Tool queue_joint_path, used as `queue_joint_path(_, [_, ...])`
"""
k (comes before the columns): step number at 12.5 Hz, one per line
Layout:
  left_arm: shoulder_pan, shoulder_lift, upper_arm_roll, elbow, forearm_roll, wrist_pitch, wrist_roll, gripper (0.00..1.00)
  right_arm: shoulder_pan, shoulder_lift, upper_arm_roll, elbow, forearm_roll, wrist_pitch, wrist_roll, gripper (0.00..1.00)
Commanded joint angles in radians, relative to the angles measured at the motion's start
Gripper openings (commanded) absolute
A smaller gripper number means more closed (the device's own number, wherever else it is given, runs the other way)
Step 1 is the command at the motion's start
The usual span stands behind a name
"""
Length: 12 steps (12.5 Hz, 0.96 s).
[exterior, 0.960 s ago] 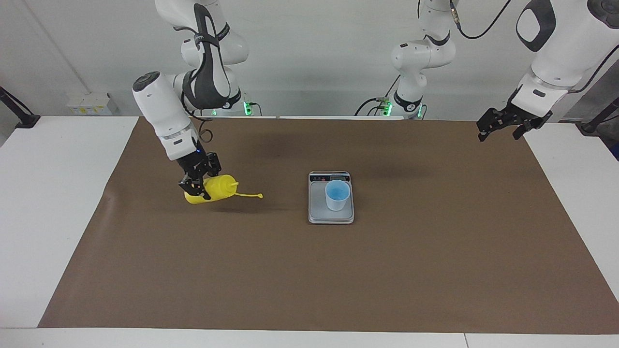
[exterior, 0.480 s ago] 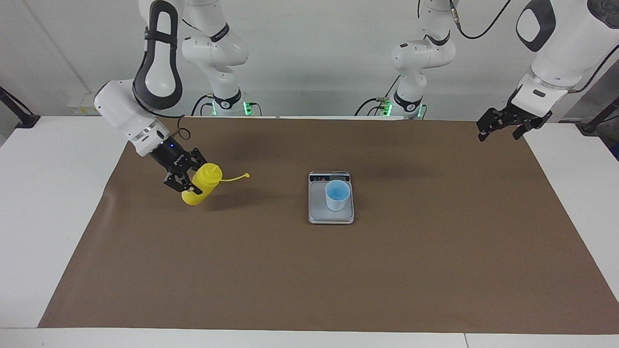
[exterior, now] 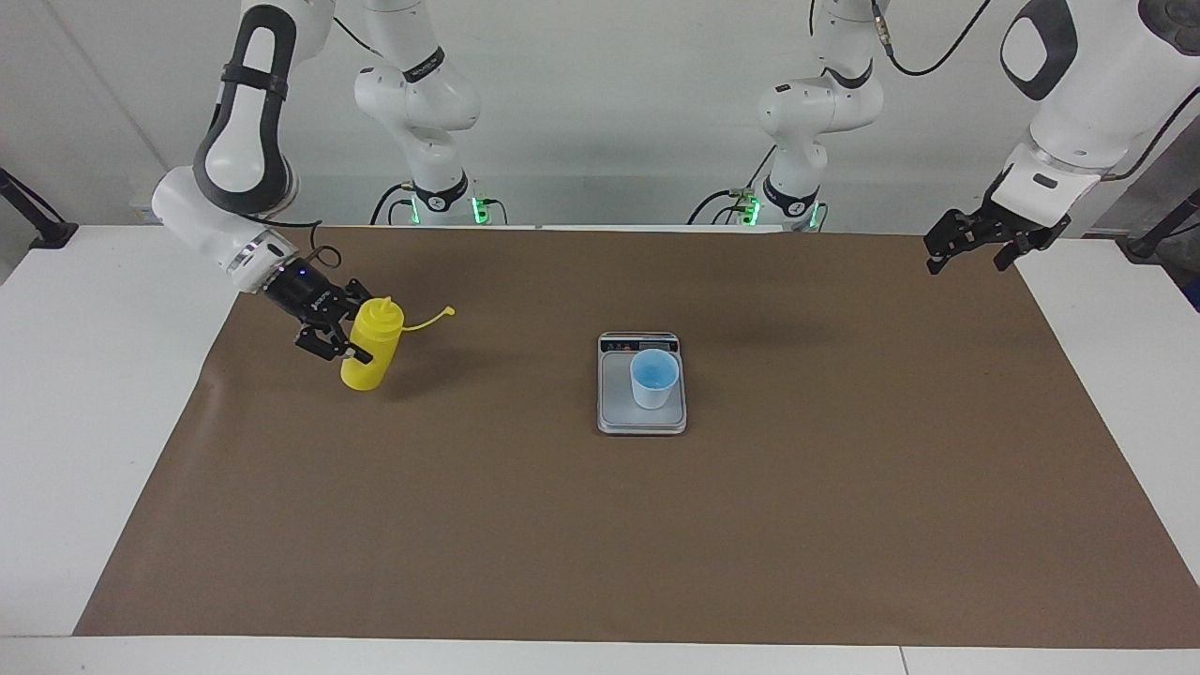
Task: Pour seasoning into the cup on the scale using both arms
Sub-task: 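Carry the bottle back upright and set it down with the right gripper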
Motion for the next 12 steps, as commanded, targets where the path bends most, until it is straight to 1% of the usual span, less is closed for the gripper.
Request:
queue_joint_path(1, [0.008, -0.018, -0.005, -0.013, 0.018, -0.004, -0.001, 1.0, -0.05, 0.051, 0.011, 0.012, 0.066, -0.063, -0.041, 0.25])
queue_joint_path(2, [0.008, -0.018, -0.005, -0.011, 0.018, -0.004, -0.001, 1.0, -0.07, 0.096, 0.011, 0.02, 0.092, -0.116, -0.053, 0.25])
queue_joint_path(4, [0.008, -0.018, -0.005, -0.013, 0.018, -0.004, -0.001, 1.0, -0.078, 0.115, 0.008, 0.027, 0.108, -0.132, -0.076, 0.26])
queue_joint_path(5, [0.008, -0.018, -0.005, -0.011, 0.018, -0.004, -0.001, 1.0, -0.079, 0.118, 0.008, 0.026, 0.108, -0.136, -0.078, 0.29])
queue_joint_path(7, [0.008, -0.018, -0.005, -0.013, 0.017, -0.004, -0.001, 1.0, -0.103, 0.155, 0.009, 0.024, 0.126, -0.153, -0.082, 0.37])
queue_joint_path(9, [0.008, -0.018, -0.005, -0.011, 0.018, -0.004, -0.001, 1.0, -0.11, 0.173, 0.006, 0.027, 0.139, -0.167, -0.084, 0.51])
queue_joint_path(10, [0.008, -0.018, -0.005, -0.011, 0.018, -0.004, -0.001, 1.0, -0.11, 0.173, 0.006, 0.026, 0.134, -0.158, -0.084, 0.61])
queue_joint_path(11, [0.008, -0.018, -0.005, -0.011, 0.018, -0.004, -0.001, 1.0, -0.108, 0.175, 0.006, 0.026, 0.134, -0.152, -0.082, 0.75])
queue_joint_path(12, [0.008, -0.018, -0.005, -0.013, 0.018, -0.004, -0.001, 1.0, -0.108, 0.175, 0.006, 0.026, 0.134, -0.141, -0.079, 0.91])
